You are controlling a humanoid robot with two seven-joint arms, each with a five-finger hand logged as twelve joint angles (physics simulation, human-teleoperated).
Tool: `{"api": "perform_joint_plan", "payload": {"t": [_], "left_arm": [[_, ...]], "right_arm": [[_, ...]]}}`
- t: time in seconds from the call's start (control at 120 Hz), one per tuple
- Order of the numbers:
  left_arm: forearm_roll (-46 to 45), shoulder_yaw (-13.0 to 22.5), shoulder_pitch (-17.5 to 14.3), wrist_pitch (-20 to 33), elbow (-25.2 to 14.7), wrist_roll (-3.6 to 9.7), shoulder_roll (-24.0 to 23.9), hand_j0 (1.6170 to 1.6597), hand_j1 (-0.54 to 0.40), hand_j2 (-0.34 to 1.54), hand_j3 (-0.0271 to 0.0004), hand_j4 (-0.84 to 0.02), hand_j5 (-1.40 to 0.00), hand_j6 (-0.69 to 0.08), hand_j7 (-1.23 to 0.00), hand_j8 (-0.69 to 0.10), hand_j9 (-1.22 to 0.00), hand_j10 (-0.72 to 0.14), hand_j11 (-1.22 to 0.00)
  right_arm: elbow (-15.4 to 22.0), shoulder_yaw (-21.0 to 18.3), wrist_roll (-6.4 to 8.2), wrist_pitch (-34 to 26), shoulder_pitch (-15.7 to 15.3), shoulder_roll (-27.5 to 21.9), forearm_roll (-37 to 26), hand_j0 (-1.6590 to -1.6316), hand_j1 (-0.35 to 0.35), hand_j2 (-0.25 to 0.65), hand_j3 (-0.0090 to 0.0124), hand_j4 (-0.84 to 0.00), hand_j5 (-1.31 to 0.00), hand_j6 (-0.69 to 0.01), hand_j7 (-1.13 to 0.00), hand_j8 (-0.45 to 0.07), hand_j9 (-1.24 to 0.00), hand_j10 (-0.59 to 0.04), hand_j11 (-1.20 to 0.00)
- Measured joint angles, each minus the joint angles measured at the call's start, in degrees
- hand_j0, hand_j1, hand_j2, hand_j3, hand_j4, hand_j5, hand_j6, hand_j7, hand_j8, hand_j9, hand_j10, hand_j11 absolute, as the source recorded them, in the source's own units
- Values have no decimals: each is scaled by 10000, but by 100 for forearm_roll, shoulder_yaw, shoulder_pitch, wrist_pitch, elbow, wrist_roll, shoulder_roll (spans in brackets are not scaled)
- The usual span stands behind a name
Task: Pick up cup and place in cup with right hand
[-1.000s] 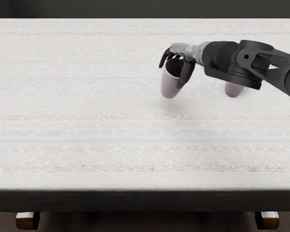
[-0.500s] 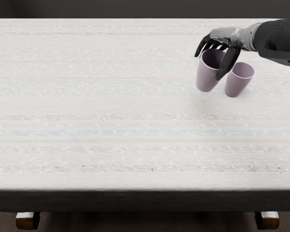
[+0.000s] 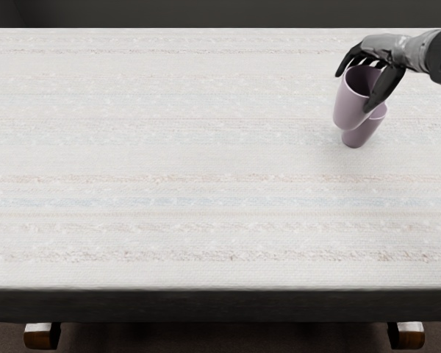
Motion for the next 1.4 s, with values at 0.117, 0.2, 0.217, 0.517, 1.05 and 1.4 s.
{"api": "perform_joint_plan", "payload": {"t": [0.117, 0.2, 0.217, 0.517, 1.05, 1.4], "left_arm": [[0, 0, 0, 0, 0, 0, 0, 16581, 3491, 0, 0, -2, 0, -2, 0, -2, 0, -1, 0], [0, 0, 0, 0, 0, 0, 0, 16581, 3491, 0, 0, -2, 0, -3, 0, -2, 0, -1, 0], [0, 0, 0, 0, 0, 0, 0, 16581, 3491, 0, 0, -2, 0, -3, 0, -2, 0, -1, 0], [0, 0, 0, 0, 0, 0, 0, 16581, 3490, 0, 0, -2, 0, -2, 0, -2, 0, -1, 0], [0, 0, 0, 0, 0, 0, 0, 16581, 3490, 0, 0, -2, -1, -2, 0, -2, 0, -1, 0], [0, 0, 0, 0, 0, 0, 0, 16581, 3490, 1, 0, -2, -1, -2, -1, -2, -1, -1, -1]], "right_arm": [[-190, -41, 0, -111, -23, -3, -100, -16546, 1095, -40, 5, -4344, -6470, -3138, -6085, -2171, -6405, -3120, -6291], [-302, -92, 0, -240, -42, 23, -184, -16549, 1115, -3, 7, -4309, -6494, -3088, -6077, -2101, -6416, -3074, -6301], [-318, -101, 0, -270, -44, 27, -196, -16550, 1088, 17, 4, -4320, -6476, -3149, -6074, -2178, -6402, -3115, -6291], [-718, -136, 0, -511, -57, 172, -260, -16546, 1119, -38, 4, -4351, -6375, -3103, -6032, -2187, -6321, -3117, -6219], [-1421, -126, 1, -521, -1, 488, -263, -16547, 1321, 202, 2, -4361, -6290, -3003, -5991, -2200, -6186, -3132, -6128], [-1888, -86, 1, -528, 37, 688, -264, -16539, 1028, -188, -2, -4387, -6264, -3225, -5990, -2340, -6242, -3297, -6169]]}}
